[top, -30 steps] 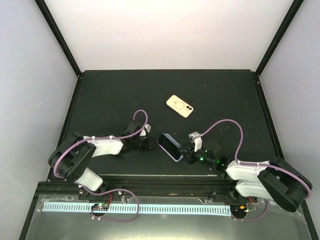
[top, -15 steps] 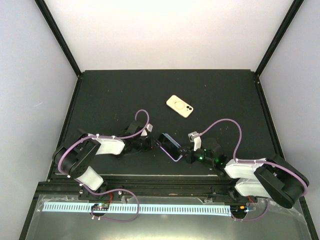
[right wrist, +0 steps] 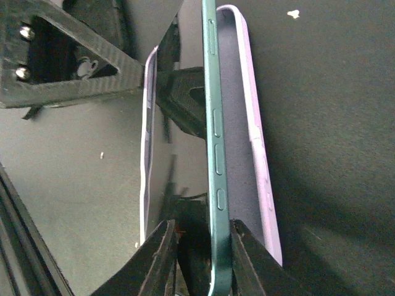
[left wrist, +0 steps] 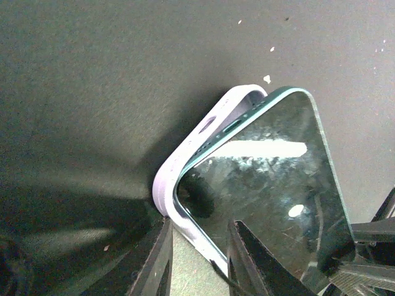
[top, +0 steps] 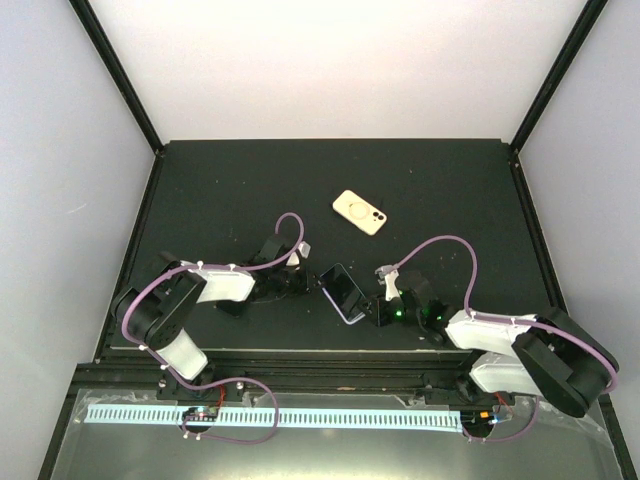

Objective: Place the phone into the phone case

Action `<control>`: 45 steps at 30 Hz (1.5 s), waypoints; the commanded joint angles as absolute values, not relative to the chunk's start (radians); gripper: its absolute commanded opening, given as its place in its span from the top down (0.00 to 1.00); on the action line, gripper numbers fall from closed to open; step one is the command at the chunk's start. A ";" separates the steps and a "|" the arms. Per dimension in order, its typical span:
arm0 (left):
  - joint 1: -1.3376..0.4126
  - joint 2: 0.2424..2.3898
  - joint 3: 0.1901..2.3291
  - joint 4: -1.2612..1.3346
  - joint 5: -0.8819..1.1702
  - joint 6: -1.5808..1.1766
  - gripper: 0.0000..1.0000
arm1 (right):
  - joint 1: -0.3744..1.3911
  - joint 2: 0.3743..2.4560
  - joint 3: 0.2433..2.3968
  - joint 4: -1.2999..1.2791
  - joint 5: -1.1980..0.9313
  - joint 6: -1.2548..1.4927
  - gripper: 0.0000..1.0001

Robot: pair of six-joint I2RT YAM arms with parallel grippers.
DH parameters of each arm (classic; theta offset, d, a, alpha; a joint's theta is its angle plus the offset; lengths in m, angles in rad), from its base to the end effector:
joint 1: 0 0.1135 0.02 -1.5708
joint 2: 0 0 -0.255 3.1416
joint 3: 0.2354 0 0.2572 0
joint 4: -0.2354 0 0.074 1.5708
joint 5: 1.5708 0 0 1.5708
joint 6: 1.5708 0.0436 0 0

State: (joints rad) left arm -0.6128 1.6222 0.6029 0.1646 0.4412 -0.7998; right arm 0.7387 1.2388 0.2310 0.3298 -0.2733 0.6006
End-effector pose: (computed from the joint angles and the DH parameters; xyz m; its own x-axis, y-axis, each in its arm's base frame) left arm 0.2263 -0.1819 0.1010 -0.9675 -0.1125 -0.2264 0.0796 0.7143 -0.6953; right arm 0.1484 0.1511 0.1023 -0.8368 -0.0261 -0.5469 -0.4010 0.7092 0.5798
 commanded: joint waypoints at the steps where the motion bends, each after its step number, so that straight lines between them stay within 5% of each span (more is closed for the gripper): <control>1: -0.619 1.635 0.654 0.166 0.429 -0.757 0.74 | 0.741 1.211 0.259 0.192 -0.223 0.575 0.74; 17: -0.619 1.633 0.647 0.151 0.434 -0.761 0.67 | 0.742 1.104 0.409 -0.046 -0.101 0.450 0.50; 28: -0.622 1.634 0.591 0.224 0.481 -0.802 0.62 | 0.742 1.294 0.489 0.008 -0.105 0.417 0.59; 39: -0.629 1.661 0.574 0.263 0.502 -0.814 0.66 | 0.742 1.372 0.469 0.139 -0.271 0.444 0.85; 45: -0.643 1.672 0.571 0.285 0.514 -0.824 0.69 | 0.742 1.401 0.440 0.228 -0.371 0.511 0.90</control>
State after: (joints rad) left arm -0.6174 1.6436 0.5793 0.2401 0.4866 -0.8204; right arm 0.7280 1.3758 0.4557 0.0841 -0.2222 0.4614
